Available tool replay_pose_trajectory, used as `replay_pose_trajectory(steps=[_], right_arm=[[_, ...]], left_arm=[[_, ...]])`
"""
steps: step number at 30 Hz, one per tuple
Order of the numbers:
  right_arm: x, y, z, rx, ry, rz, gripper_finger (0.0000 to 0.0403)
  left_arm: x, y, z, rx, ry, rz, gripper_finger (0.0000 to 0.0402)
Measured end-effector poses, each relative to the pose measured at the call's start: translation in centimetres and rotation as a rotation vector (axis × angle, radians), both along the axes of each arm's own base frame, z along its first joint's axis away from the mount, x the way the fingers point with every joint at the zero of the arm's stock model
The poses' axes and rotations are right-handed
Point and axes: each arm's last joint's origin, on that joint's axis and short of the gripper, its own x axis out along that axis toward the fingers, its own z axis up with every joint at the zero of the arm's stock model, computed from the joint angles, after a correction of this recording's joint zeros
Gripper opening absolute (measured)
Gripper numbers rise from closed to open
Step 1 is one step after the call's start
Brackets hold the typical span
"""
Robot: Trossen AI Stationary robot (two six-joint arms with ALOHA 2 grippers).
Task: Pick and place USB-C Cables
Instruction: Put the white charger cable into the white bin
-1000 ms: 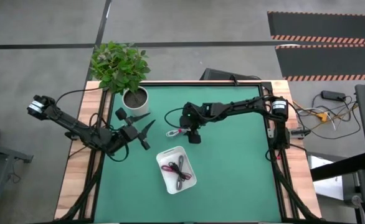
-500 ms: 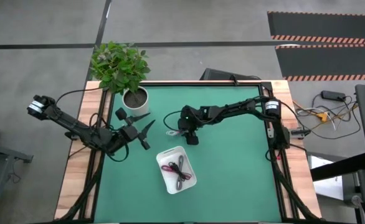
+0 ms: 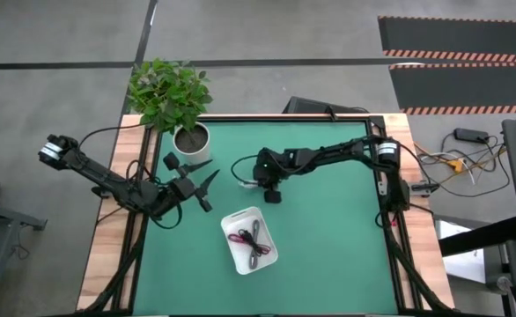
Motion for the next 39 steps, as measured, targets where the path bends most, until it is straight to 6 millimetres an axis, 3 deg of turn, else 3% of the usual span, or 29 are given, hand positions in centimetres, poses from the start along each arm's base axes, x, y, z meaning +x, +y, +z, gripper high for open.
replay_pose_trajectory(steps=[2, 9, 12, 16, 24, 30, 39], right_arm=[[-0.4, 0.2, 1.4, -0.009, -0.001, -0.013, 0.0027], [-2.8, 3.0, 7.6, -0.141, -0.04, -0.056, 0.0029], [-4.3, 4.2, 10.5, -0.139, -0.131, -0.082, 0.0029], [-6.5, 5.8, 12.6, -0.088, -0.255, -0.103, 0.0029], [-10.2, 8.7, 11.8, 0.018, -0.581, -0.094, 0.0029], [-11.4, 9.8, 10.8, 0.072, -0.764, -0.076, 0.0029], [-12.3, 12.4, 9.9, 0.039, -0.947, 0.063, 0.0029]], left_arm=[[0.0, 0.0, 0.0, -0.007, -0.005, -0.002, 0.0138], [0.2, -0.1, -0.2, -0.035, -0.02, -0.006, 0.0138], [0.3, -0.2, -0.3, -0.034, -0.018, -0.011, 0.0138], [0.4, -0.5, -0.6, -0.028, -0.004, -0.019, 0.0138], [0.5, -0.6, -0.7, -0.04, -0.01, -0.023, 0.0138], [0.7, -0.7, -0.8, -0.076, -0.036, -0.049, 0.0138], [1.3, -1.8, -0.3, -0.18, -0.171, -0.449, 0.0138]])
